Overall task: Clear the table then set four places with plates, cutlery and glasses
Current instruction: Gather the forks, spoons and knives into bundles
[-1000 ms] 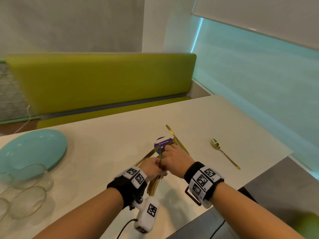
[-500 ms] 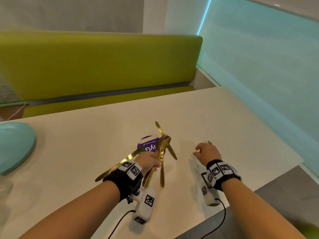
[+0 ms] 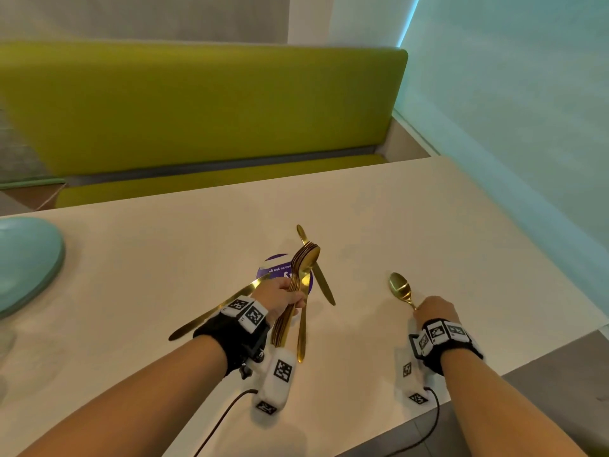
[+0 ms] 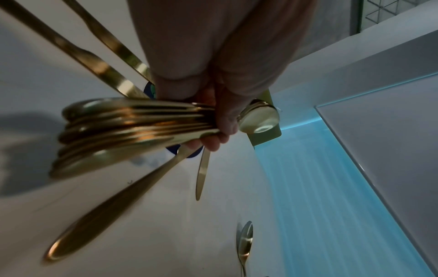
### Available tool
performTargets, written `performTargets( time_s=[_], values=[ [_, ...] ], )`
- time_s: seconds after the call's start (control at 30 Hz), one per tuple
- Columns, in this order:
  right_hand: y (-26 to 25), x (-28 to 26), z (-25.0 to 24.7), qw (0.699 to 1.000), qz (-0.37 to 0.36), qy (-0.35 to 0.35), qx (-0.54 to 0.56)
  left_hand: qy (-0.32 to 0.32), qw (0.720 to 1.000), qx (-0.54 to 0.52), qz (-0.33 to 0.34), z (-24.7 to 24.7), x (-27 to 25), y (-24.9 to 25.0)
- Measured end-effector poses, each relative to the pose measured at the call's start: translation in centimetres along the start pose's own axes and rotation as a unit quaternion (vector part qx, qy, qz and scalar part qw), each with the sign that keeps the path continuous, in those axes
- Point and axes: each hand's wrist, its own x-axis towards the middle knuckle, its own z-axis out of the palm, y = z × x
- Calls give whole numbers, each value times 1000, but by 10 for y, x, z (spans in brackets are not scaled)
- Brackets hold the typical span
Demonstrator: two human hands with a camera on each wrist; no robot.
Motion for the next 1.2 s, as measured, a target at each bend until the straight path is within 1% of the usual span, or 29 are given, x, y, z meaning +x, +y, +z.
performTargets(
  time_s=[0.07, 0.17, 0.23, 0.3, 0.37, 0.47, 0.57, 0.6, 0.63, 0.73, 0.8, 0.83, 0.87, 0.9, 1.0, 1.07, 1.2],
  values=[
    [-6, -8, -1, 1000, -5, 1, 18, 2, 1000, -8, 5, -2, -3, -1],
    [-28, -29, -14, 998, -37, -24, 33, 15, 1000, -21, 13, -8, -11, -3],
    [-47, -49, -22, 995, -82, -17, 53, 21, 999, -26, 18, -14, -18, -6],
    [-68, -75, -26, 982, -134, -19, 129, 19, 999, -32, 26, -23, -26, -11],
    [-91, -108, -26, 953, -178, -53, 240, 19, 998, -41, 36, -34, -34, -18],
    [-121, -161, -18, 898, -232, -139, 348, 26, 996, -60, 58, -55, -54, -29],
    [-142, -210, 1, 828, -238, -237, 449, 28, 993, -90, 76, -82, -79, -46],
    [-148, -227, 9, 810, -237, -263, 468, 25, 991, -99, 85, -93, -88, -52],
    [-155, -244, 16, 799, -237, -282, 475, 23, 991, -99, 89, -103, -97, -60],
    [-171, -286, 37, 798, -256, -300, 456, 6, 990, -103, 98, -133, -122, -80],
    [-173, -296, 46, 801, -269, -295, 445, 0, 989, -112, 93, -141, -130, -88],
    [-182, -314, 53, 803, -279, -295, 437, 5, 989, -114, 95, -159, -143, -98],
    [-182, -316, 55, 806, -283, -290, 432, -2, 988, -123, 96, -161, -144, -101],
    [-189, -329, 61, 808, -294, -290, 420, -1, 987, -129, 98, -174, -155, -109],
    [-208, -361, 71, 824, -324, -280, 370, 0, 985, -142, 97, -204, -174, -128],
    [-219, -377, 78, 834, -346, -271, 334, 11, 987, -126, 98, -222, -180, -140],
    [-239, -403, 94, 851, -361, -256, 283, 28, 991, -95, 96, -251, -188, -160]
  ],
)
